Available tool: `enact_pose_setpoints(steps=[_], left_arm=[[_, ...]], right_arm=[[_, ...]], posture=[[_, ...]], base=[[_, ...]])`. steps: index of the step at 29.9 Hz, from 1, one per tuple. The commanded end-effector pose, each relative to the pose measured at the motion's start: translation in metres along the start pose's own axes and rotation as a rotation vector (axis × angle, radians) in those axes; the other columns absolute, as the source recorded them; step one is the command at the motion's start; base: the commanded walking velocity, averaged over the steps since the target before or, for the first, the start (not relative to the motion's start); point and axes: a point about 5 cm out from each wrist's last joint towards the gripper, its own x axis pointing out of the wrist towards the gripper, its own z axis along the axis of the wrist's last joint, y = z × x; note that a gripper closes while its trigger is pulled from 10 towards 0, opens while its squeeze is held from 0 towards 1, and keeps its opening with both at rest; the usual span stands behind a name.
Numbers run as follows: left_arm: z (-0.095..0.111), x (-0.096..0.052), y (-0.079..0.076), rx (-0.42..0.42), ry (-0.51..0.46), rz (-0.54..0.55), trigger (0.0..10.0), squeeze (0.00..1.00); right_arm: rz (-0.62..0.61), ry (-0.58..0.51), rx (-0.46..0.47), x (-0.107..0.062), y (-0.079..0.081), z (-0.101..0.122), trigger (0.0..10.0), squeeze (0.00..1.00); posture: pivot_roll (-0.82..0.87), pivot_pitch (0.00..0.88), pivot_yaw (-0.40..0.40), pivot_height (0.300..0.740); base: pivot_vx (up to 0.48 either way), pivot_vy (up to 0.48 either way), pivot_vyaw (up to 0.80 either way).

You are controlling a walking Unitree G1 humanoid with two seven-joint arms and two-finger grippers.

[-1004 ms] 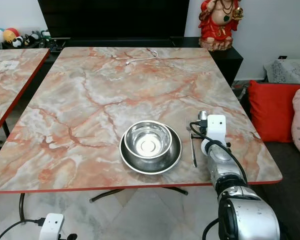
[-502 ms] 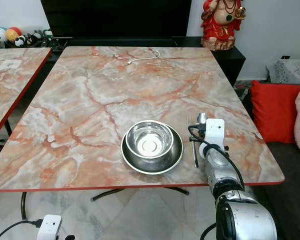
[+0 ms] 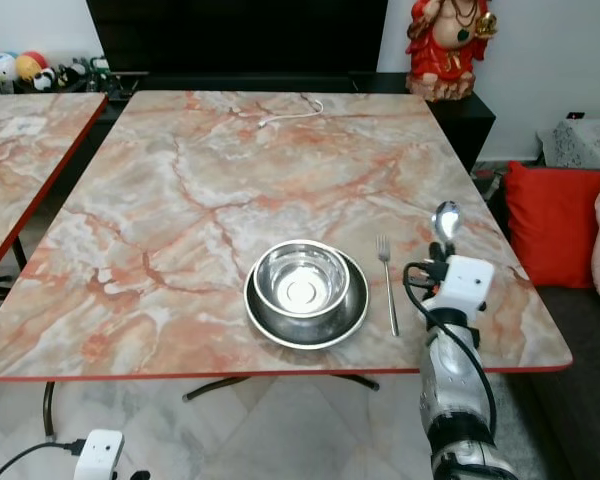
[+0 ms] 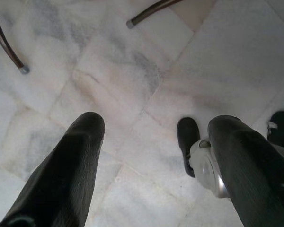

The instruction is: Setting the table

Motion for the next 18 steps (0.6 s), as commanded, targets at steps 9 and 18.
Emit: enact_pose_setpoints(steps=[9,18], left_arm=[[-0.006,-0.001,-0.004,-0.008,0.013,-0.012,10.0,0.0],[-0.005,0.0,-0.005,-0.007,0.011,-0.013,10.0,0.0]], right_arm=[[0.038,-0.145,-0.02,0.0,0.007,0.029,10.0,0.0],[0.046,-0.112,-0.006,-0.006,0.016,0.026,10.0,0.0]], posture=[[0.09,0.044,-0.038,0.74],[0.09,0.026,-0.042,0.74]], base=[[0.0,0.0,0.0],[0.243,0.0,0.0]])
